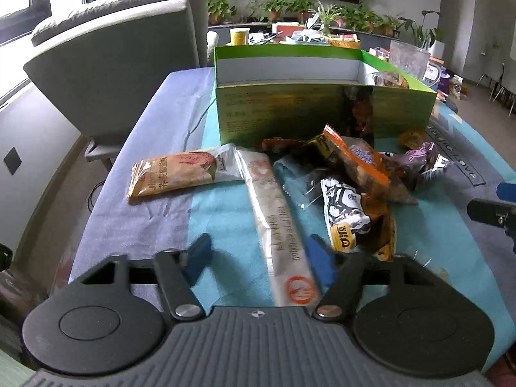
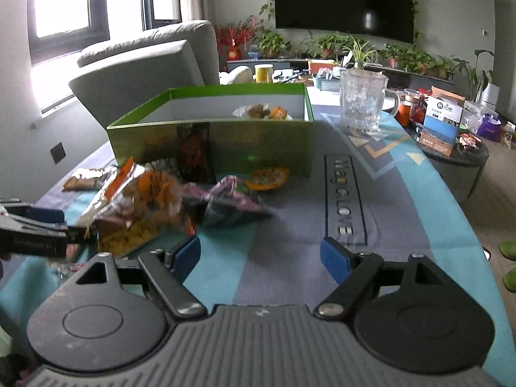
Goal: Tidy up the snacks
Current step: 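Move both tools back toward the remaining snacks beside the box, then grasp the long white stick pack with left tool while right tool grasps clear bun bag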
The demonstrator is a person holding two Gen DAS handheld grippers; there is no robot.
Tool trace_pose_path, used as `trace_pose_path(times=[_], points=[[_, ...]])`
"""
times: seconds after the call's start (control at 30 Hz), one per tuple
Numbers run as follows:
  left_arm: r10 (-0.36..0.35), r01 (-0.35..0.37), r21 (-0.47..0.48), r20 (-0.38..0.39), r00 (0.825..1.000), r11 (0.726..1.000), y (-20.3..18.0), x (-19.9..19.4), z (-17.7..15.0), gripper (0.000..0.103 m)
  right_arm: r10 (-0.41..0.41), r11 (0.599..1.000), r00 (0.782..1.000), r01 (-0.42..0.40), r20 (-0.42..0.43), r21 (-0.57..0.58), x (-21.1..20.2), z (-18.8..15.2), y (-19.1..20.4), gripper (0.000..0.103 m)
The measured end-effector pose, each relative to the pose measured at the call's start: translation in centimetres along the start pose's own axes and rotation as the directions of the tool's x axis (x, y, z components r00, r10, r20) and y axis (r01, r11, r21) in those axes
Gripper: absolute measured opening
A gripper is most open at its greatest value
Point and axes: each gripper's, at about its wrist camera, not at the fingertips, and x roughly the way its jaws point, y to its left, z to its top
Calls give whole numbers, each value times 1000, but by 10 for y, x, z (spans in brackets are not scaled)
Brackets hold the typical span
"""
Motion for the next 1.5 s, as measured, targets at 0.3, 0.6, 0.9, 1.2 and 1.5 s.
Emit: trace_pose_path(times=[0.3,0.6,0.9,1.2,1.5], points=[[-30,30,-44,3,1000,999,10,-14,-4,24,21,1000,1000,-21,0,16,-6,-5,-2,65],[-60,63,-35,85,995,997,7,-47,-1,24,341,936,940,-341,-17,-85,-24,-14,31,65],[-77,79,-36,72,994,996,13,-53,-5,24,380,893,913,-404,-148,-198,3,-15,86,65],[-54,53,-20,-37,998,998,10,-30,-23,48,314,922,938,-339,-147,-190,8,-12,85,64],[-54,54,-5,6,999,999,7,-8,-8,22,324,921,936,-346,-139,-177,7,-9,78,57]])
